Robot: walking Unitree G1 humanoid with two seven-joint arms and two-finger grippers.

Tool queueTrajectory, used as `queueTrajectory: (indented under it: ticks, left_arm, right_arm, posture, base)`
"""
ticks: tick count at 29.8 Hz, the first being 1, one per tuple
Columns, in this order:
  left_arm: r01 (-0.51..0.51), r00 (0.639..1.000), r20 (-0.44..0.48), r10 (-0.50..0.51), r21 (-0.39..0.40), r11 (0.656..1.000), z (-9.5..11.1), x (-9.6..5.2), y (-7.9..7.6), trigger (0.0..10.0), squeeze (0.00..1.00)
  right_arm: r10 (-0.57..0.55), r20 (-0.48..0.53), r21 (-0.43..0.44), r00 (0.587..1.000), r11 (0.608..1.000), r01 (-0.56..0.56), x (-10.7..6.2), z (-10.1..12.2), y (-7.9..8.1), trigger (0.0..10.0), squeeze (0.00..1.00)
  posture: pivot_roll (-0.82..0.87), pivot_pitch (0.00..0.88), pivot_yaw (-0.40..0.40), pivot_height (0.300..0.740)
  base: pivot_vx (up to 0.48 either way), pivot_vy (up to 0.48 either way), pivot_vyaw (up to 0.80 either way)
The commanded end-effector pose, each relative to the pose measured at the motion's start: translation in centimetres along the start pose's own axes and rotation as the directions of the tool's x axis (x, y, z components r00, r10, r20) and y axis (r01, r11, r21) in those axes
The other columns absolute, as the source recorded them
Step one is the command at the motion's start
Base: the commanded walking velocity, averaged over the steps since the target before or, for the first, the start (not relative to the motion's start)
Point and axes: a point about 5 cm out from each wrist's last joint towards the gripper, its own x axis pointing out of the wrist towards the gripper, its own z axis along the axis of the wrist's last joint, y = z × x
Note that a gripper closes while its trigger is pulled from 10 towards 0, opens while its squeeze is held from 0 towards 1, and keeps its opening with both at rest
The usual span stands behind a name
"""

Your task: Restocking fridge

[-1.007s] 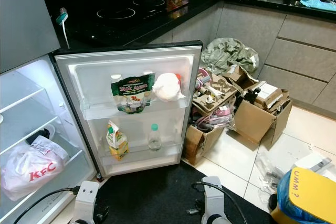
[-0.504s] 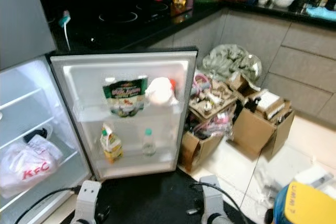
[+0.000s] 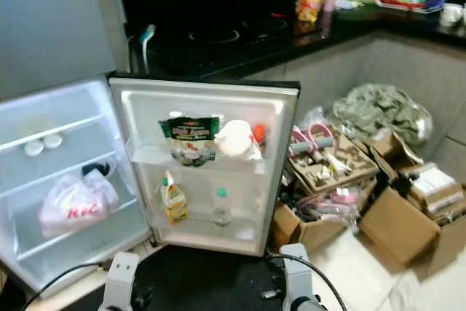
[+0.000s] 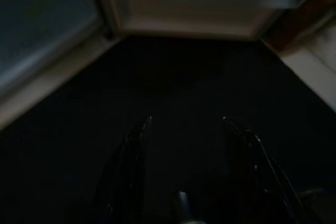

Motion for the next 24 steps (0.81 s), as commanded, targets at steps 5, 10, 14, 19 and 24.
queueTrajectory:
  ticks: [5, 10, 14, 19, 24]
  left_arm:
    - [-0.003, 1.000, -0.011, 0.003, -0.005, 1.000, -0.29, -0.09, 0.03, 10.0, 0.00]
    - [-0.027, 1.000, -0.015, 0.027, -0.035, 0.999, -0.41, -0.17, 0.35, 10.0, 0.00]
    - [-0.025, 1.000, -0.013, 0.025, -0.029, 0.999, -0.39, -0.19, 0.39, 10.0, 0.00]
    - [-0.027, 1.000, -0.014, 0.027, -0.032, 0.999, -0.41, -0.22, 0.50, 10.0, 0.00]
    - [-0.027, 1.000, -0.005, 0.027, -0.037, 0.999, -0.30, -0.22, 0.55, 10.0, 0.00]
  right_arm:
    - [-0.006, 0.004, 0.024, 1.000, 1.000, 0.005, -0.12, -0.18, -0.23, 10.0, 0.00]
    - [0.003, 0.007, 0.028, 1.000, 1.000, -0.003, -0.05, -0.02, -0.10, 10.0, 0.00]
    - [0.004, 0.010, 0.033, 1.000, 0.999, -0.004, -0.04, 0.01, -0.05, 10.0, 0.00]
    - [0.006, 0.013, 0.037, 1.000, 0.999, -0.006, -0.01, 0.05, 0.02, 10.0, 0.00]
    - [0.008, 0.017, 0.042, 1.000, 0.999, -0.009, 0.00, 0.06, 0.09, 10.0, 0.00]
  posture:
    - [-0.09, 0.035, -0.023, 0.740]
    - [-0.09, 0.043, -0.022, 0.740]
    - [-0.09, 0.044, -0.022, 0.740]
    - [-0.09, 0.045, -0.019, 0.740]
    - [-0.09, 0.045, -0.015, 0.740]
  base:
    - [0.000, -0.405, 0.48]
    - [0.000, -0.137, 0.00]
    - [0.000, 0.000, 0.00]
    - [0.000, 0.000, 0.00]
    - [0.000, 0.000, 0.00]
